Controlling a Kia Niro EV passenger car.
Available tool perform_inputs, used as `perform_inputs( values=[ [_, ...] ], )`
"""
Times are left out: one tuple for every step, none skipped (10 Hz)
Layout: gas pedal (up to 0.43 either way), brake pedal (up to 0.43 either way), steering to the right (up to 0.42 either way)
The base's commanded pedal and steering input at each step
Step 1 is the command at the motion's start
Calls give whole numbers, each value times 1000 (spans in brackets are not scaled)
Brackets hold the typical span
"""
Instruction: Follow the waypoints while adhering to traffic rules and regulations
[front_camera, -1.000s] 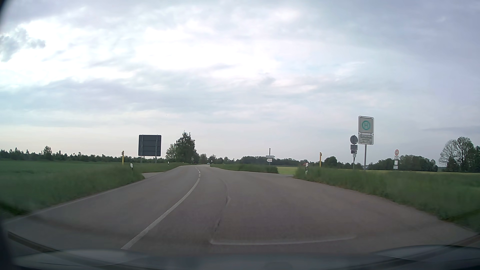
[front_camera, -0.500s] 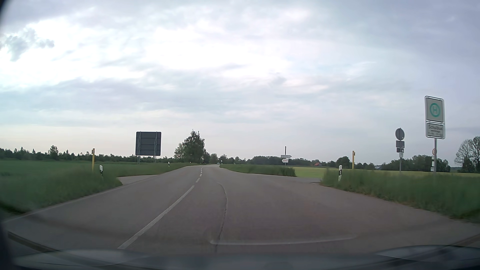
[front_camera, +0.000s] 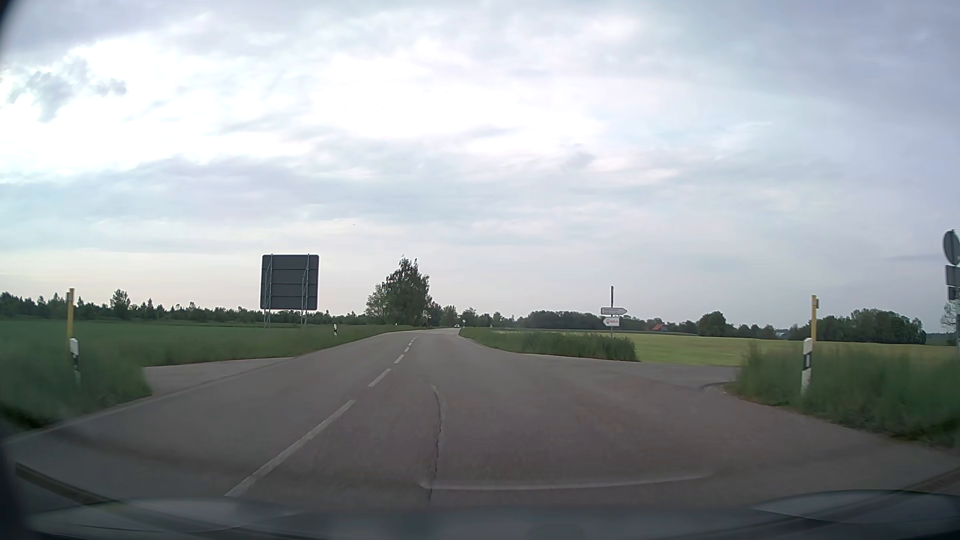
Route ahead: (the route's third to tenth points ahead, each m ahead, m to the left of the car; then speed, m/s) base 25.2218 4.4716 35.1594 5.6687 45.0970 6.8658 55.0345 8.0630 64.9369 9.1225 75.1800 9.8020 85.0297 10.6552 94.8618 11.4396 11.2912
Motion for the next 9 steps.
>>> perform_inputs(
  values=[
    [209, 0, -32],
    [209, 0, -32],
    [197, 0, -33],
    [197, 0, -33],
    [197, 0, -33],
    [197, 0, -32],
    [197, 0, -32],
    [197, 0, -33],
    [197, 0, -32]
  ],
)
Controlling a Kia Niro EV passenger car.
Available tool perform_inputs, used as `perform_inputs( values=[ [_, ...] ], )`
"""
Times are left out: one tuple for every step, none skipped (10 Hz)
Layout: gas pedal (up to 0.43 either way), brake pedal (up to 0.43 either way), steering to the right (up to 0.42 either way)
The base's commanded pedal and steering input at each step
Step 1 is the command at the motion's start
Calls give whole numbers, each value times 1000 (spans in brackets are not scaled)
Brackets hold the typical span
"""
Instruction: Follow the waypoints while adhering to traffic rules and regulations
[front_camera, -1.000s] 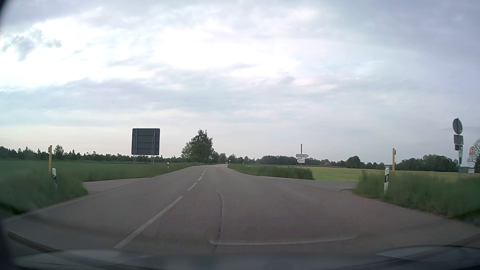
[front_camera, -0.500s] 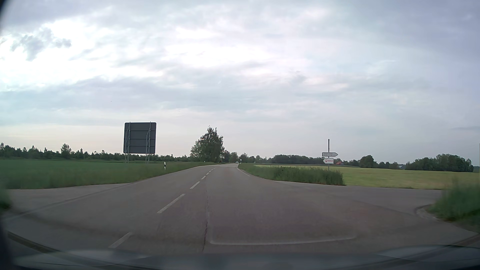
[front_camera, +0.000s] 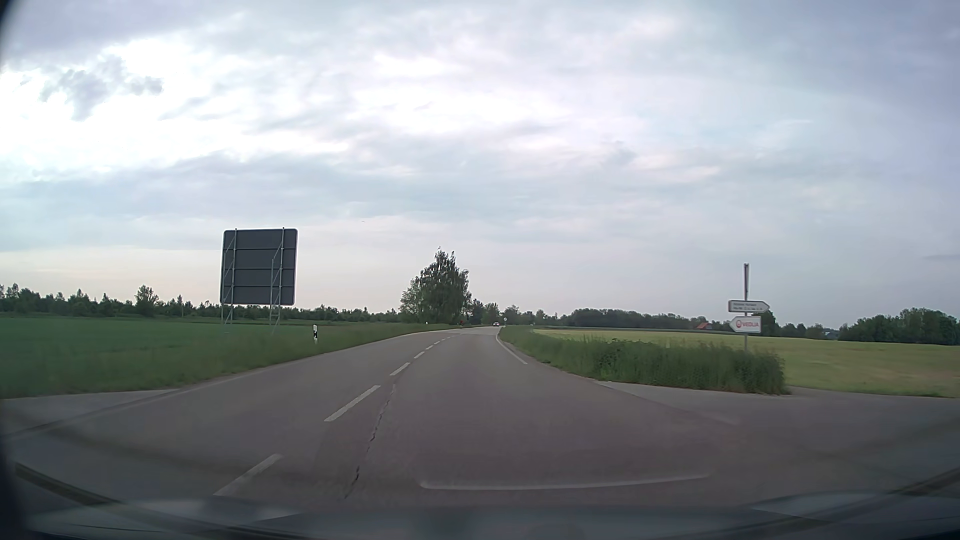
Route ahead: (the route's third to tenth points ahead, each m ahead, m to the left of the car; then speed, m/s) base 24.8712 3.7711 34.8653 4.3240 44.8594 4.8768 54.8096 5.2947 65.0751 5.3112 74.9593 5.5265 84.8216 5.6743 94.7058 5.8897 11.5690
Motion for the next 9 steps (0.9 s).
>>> perform_inputs(
  values=[
    [197, 0, -32],
    [197, 0, -31],
    [197, 0, -31],
    [197, 0, -31],
    [197, 0, -26],
    [197, 0, -17],
    [209, 0, -14],
    [209, 0, -14],
    [220, 0, -12]
  ],
)
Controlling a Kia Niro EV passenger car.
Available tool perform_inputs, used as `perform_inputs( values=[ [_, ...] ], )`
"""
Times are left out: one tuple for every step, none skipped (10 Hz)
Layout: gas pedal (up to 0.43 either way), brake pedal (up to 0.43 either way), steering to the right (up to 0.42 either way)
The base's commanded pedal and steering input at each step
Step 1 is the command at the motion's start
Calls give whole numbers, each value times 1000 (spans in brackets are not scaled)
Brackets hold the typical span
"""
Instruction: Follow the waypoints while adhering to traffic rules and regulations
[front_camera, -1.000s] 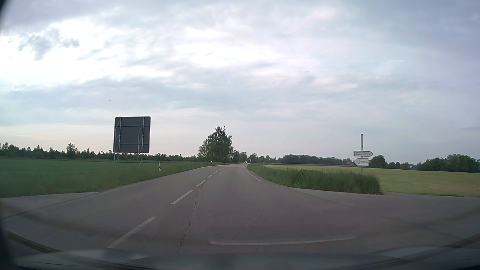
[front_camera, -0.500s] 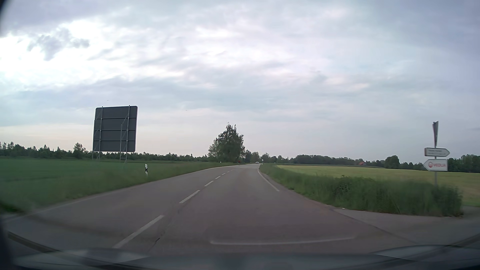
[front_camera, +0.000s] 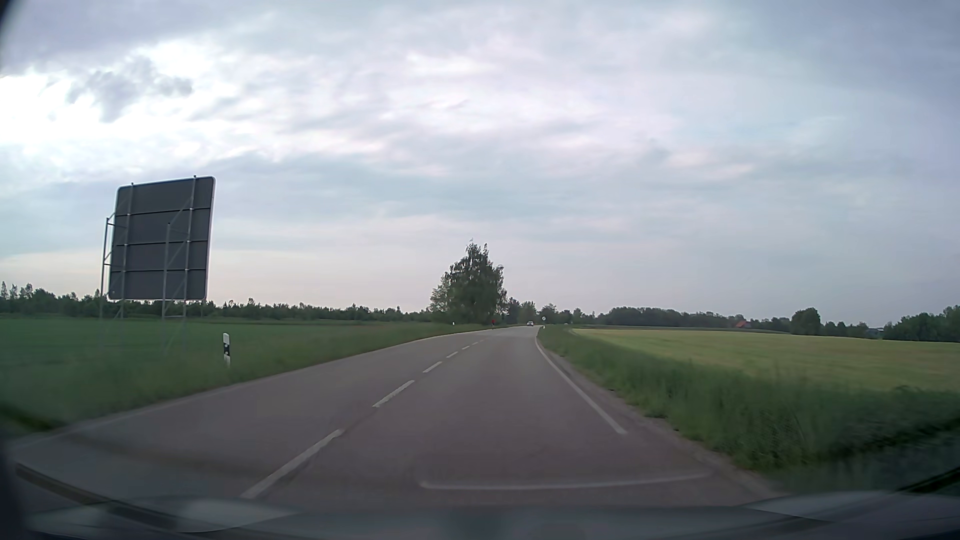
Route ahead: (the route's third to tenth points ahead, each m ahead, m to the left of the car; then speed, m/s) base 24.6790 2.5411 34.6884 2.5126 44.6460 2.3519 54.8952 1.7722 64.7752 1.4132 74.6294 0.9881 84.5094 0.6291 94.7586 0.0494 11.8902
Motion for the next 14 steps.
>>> perform_inputs(
  values=[
    [240, 0, -10],
    [248, 0, -4],
    [248, 0, 0],
    [248, 0, 0],
    [248, 0, 1],
    [240, 0, 1],
    [240, 0, 2],
    [228, 0, 5],
    [220, 0, 9],
    [209, 0, 10],
    [209, 0, 10],
    [209, 0, 10],
    [209, 0, 10],
    [209, 0, 10]
  ],
)
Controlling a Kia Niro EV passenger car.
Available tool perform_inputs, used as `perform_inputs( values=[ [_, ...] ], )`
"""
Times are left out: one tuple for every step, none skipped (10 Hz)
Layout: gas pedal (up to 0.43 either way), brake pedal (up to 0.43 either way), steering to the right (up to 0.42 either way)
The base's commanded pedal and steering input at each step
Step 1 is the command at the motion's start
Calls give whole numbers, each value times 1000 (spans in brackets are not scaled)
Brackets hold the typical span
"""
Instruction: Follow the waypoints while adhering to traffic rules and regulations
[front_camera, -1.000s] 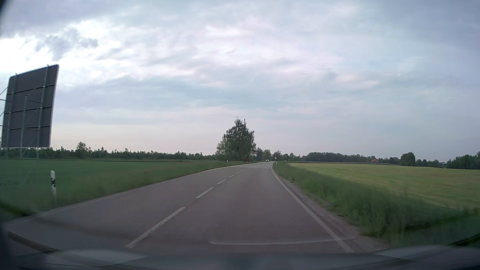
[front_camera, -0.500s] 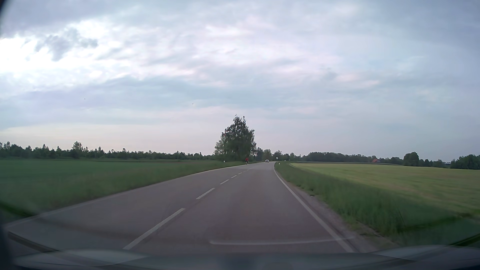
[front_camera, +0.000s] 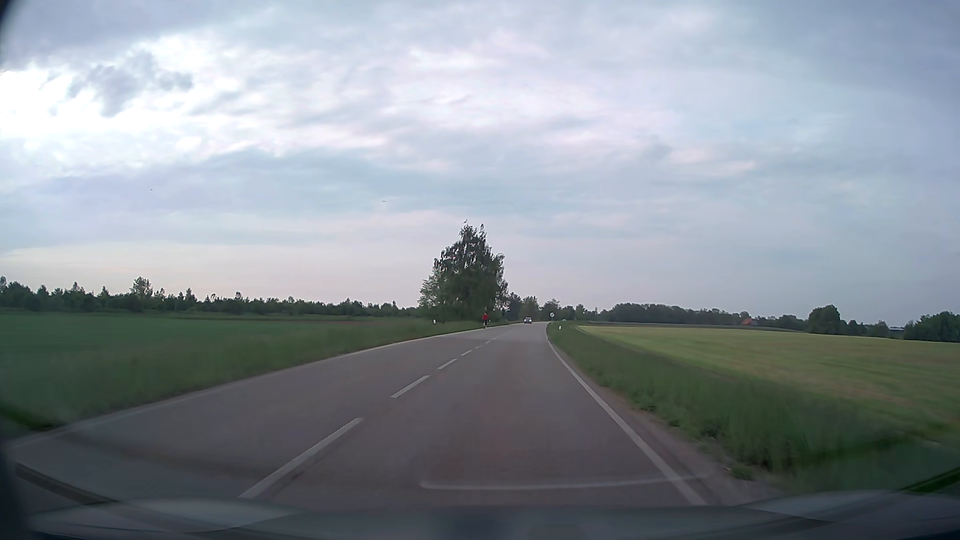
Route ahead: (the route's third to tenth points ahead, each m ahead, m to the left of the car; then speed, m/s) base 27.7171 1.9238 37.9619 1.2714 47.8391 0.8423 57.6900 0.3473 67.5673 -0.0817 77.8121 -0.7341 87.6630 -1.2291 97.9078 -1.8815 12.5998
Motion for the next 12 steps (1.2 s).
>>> perform_inputs(
  values=[
    [209, 0, 10],
    [209, 0, 10],
    [197, 0, 10],
    [197, 0, 10],
    [197, 0, 10],
    [197, 0, 10],
    [189, 0, 10],
    [177, 0, 10],
    [177, 0, 10],
    [177, 0, 9],
    [177, 0, 9],
    [177, 0, 9]
  ],
)
